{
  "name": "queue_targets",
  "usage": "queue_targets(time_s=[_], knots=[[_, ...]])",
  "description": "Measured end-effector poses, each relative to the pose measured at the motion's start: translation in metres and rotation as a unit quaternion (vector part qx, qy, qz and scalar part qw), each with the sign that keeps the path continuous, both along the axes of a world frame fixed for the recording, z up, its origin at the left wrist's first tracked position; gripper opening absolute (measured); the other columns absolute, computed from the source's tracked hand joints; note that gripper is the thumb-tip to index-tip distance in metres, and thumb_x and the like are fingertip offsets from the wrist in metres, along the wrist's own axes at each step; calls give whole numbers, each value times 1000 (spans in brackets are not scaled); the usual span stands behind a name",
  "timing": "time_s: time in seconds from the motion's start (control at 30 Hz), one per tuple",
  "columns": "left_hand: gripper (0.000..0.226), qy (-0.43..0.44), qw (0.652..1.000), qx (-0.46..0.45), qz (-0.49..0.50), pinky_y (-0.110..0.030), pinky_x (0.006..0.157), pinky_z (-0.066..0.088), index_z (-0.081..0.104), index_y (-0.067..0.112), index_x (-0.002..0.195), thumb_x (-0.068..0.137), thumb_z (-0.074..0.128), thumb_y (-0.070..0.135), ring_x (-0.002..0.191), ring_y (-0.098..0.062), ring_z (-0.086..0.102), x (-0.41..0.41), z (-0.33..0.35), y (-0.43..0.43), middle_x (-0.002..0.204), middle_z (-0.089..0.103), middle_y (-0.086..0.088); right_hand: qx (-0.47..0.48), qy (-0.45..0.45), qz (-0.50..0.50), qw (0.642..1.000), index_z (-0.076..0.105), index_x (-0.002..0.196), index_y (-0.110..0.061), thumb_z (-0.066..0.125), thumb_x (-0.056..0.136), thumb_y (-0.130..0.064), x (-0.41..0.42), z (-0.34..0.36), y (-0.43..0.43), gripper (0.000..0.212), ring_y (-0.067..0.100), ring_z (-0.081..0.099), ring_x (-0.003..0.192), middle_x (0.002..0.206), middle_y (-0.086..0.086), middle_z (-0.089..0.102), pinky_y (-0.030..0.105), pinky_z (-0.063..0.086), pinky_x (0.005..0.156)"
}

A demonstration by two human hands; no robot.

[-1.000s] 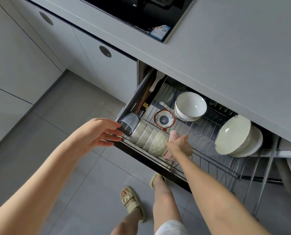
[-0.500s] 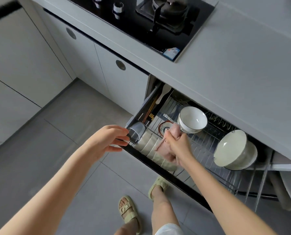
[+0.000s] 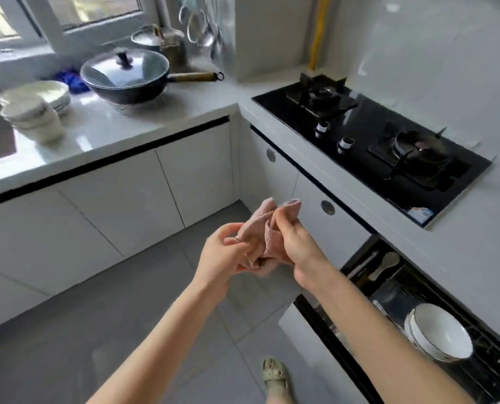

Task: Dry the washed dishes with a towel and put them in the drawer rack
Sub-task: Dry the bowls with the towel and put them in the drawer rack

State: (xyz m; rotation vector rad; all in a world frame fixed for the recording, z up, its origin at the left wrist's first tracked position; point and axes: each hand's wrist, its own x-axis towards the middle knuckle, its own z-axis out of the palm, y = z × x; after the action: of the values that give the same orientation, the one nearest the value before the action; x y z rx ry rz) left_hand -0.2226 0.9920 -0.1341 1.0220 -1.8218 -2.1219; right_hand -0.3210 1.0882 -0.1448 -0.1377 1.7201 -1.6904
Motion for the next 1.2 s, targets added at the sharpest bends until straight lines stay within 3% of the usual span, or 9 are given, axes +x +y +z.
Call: queue_targets(time_s=[0.13,0.3,0.43,0.53,0.67,0.83,1.0,1.1,1.2], knots=[[34,32,999,-19,15,-31,66,58,64,11,110,77,63,3,73,-19,64,6,23,-77,82,70,-7,-24,10,40,999,57,121,-17,43,99,-39,-10,21,-80,34,19,65,106,116,3,68,45,52,92],[25,88,980,178,17,-35,76,52,66,13,99,86,58,33,74,-22,66,0,39,-187,83,70,-9,-129,-36,90,987,61,111,-11,39,102,-25,-40,35,-184,27,16,69,97,108,5,71,37,53,90],[39,64,995,7,75,-32,67,57,63,10,109,74,73,20,76,-19,67,-21,40,-277,95,71,-12,-156,-75,164,971,54,128,-11,47,97,-37,-75,31,-280,42,27,60,116,124,12,64,49,44,103],[38,33,981,-120,152,-38,70,56,69,16,94,62,74,37,74,-20,67,-33,49,-337,91,73,-13,-154,-102,231,955,51,131,-12,66,72,-66,-98,36,-351,82,32,58,118,127,18,61,54,41,104],[13,19,954,-223,201,-15,55,47,70,17,88,80,71,27,62,-6,62,-40,59,-410,75,68,0,-111,-38,305,945,48,132,-13,69,61,-72,-118,52,-433,95,33,60,115,127,17,61,56,47,95],[3,-24,956,-252,150,-25,58,49,69,23,84,82,70,24,62,-11,62,-46,56,-493,73,69,2,-80,46,305,948,51,118,-13,79,75,-16,-105,49,-522,51,23,63,104,107,6,65,23,53,63],[10,-13,969,-130,208,-24,58,54,63,11,93,91,60,21,65,-15,64,-39,45,-586,84,67,-9,-83,131,196,968,61,90,-17,67,78,10,-102,44,-600,30,13,61,84,90,1,67,22,50,77],[20,-226,864,-421,161,-28,74,47,67,18,99,89,60,34,94,-20,65,-22,13,-660,98,70,-1,-81,182,179,964,62,89,-17,67,78,10,-109,49,-647,30,11,60,82,87,0,67,23,49,79],[37,-264,768,-583,-31,-28,71,44,69,20,101,80,54,45,90,-23,66,-13,-16,-718,93,72,3,-62,244,172,953,63,92,-7,67,78,8,-111,56,-693,21,13,59,81,88,9,67,27,49,78]])
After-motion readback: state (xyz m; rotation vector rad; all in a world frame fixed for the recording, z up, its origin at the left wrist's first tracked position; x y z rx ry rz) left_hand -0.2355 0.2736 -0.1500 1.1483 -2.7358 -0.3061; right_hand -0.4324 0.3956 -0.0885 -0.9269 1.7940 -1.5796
